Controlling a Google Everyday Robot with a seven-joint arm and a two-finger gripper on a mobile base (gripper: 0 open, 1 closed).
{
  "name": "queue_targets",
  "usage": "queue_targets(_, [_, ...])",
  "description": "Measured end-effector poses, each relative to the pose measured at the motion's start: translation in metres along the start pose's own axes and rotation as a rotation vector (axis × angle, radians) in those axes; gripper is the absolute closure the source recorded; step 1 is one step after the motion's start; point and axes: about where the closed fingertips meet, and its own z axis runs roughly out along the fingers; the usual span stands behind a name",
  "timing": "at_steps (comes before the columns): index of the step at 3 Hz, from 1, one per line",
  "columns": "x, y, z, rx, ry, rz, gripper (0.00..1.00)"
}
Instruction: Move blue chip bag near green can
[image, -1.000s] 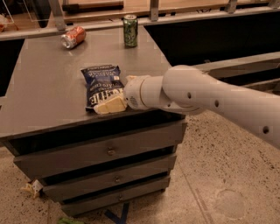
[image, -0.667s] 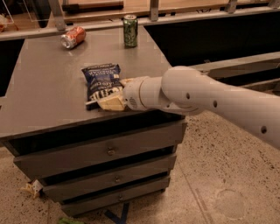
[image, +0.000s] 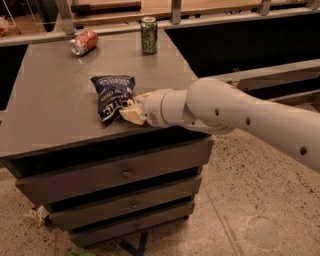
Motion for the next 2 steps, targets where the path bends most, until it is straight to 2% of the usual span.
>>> queue_targets(1, [0.0,-0.006,-0.001,0.054,0.007,0.0,1.0])
queue_targets(2, [-0.006,-0.022,-0.006,0.159,0.002,0.004,1.0])
